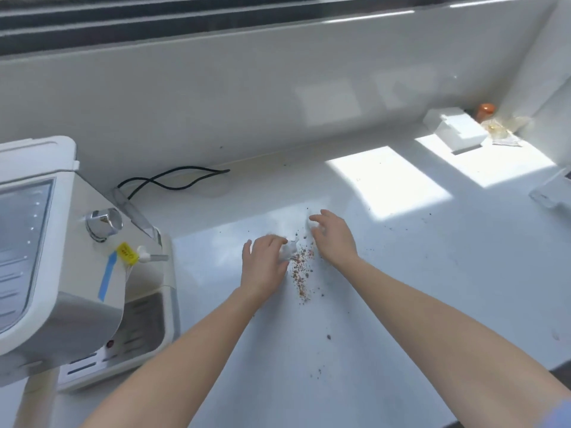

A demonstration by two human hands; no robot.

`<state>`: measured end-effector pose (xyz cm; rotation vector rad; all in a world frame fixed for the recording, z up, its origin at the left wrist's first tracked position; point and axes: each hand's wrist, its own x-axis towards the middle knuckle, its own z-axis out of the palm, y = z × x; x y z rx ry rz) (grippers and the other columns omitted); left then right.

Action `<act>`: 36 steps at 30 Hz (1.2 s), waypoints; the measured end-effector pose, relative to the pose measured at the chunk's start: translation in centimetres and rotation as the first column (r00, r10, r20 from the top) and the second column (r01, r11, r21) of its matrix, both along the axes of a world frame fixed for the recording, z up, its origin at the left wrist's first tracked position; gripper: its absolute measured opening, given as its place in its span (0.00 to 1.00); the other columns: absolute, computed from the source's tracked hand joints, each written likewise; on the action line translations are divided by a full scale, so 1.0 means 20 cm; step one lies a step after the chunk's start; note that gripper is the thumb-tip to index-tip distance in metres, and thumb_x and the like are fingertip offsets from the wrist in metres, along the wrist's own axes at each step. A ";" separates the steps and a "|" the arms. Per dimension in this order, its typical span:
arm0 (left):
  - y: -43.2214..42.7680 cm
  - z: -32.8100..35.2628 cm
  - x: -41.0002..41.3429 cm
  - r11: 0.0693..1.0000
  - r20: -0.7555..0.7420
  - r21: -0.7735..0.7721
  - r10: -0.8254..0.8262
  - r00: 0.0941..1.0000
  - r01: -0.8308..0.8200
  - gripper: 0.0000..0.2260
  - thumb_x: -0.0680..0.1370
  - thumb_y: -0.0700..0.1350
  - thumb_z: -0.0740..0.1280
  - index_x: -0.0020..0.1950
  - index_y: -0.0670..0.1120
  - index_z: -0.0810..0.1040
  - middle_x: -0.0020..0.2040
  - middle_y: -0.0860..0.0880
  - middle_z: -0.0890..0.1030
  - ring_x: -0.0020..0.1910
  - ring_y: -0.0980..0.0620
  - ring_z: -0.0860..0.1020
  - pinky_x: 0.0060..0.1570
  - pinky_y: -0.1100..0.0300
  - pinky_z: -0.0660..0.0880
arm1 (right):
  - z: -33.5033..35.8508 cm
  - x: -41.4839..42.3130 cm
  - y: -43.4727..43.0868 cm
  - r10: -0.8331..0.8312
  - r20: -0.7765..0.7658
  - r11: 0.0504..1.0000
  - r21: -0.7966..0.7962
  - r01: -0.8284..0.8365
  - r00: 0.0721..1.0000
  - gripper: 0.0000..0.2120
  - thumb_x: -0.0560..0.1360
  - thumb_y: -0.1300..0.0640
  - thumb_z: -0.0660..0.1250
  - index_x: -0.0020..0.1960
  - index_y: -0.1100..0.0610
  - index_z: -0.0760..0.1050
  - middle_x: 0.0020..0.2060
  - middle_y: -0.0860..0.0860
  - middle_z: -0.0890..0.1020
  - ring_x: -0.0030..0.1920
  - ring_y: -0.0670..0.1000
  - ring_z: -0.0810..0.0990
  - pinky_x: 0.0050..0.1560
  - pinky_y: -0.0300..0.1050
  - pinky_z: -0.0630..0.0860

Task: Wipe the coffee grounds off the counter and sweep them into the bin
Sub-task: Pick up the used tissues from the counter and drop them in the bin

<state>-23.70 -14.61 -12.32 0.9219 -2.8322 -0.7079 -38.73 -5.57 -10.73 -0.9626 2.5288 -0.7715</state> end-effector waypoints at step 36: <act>1.14 0.30 0.15 0.939 -0.341 0.336 0.052 0.939 0.070 0.08 0.72 0.41 0.65 0.41 0.55 0.76 0.40 0.57 0.80 0.43 0.57 0.78 0.43 0.53 0.77 | 0.25 0.49 1.23 -0.119 0.092 0.969 -0.208 0.136 0.989 0.09 0.76 0.62 0.62 0.51 0.55 0.79 0.46 0.51 0.81 0.46 0.50 0.78 0.47 0.43 0.73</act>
